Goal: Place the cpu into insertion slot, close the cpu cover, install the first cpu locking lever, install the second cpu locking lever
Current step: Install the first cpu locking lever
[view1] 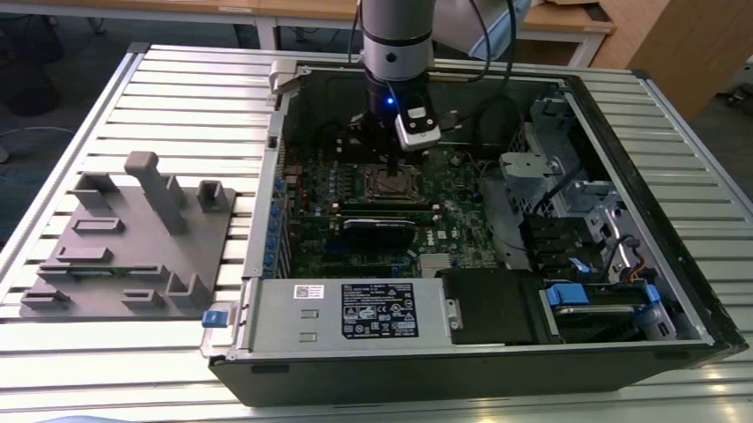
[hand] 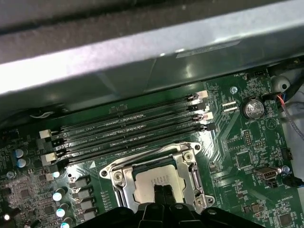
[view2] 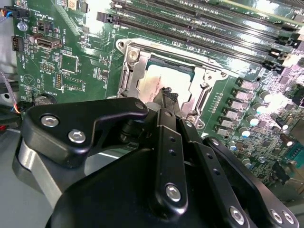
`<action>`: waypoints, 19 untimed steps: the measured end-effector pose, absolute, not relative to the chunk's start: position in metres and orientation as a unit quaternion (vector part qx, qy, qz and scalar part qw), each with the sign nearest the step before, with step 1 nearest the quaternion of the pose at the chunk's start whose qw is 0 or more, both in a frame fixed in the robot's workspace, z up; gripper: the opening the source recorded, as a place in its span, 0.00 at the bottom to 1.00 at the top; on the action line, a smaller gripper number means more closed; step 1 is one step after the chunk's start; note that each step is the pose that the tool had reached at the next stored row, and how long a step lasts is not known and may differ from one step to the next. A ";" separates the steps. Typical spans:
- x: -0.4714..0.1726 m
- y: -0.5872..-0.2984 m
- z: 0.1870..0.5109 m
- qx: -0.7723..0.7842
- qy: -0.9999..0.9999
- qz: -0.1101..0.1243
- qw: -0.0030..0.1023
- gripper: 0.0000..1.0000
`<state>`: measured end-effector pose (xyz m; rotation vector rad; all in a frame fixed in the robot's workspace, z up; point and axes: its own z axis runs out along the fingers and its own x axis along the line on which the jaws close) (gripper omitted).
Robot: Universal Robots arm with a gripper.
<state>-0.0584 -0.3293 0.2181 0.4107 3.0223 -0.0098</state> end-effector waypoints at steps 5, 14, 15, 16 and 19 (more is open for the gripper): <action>-0.058 -0.330 0.218 0.131 0.990 -0.007 0.045 0.10; -0.057 -0.333 0.218 0.130 0.990 -0.007 0.044 0.10; -0.056 -0.333 0.218 0.130 0.990 -0.007 0.044 0.10; -0.055 -0.333 0.218 0.130 0.990 -0.007 0.044 0.10; -0.054 -0.333 0.218 0.130 0.991 -0.007 0.043 0.10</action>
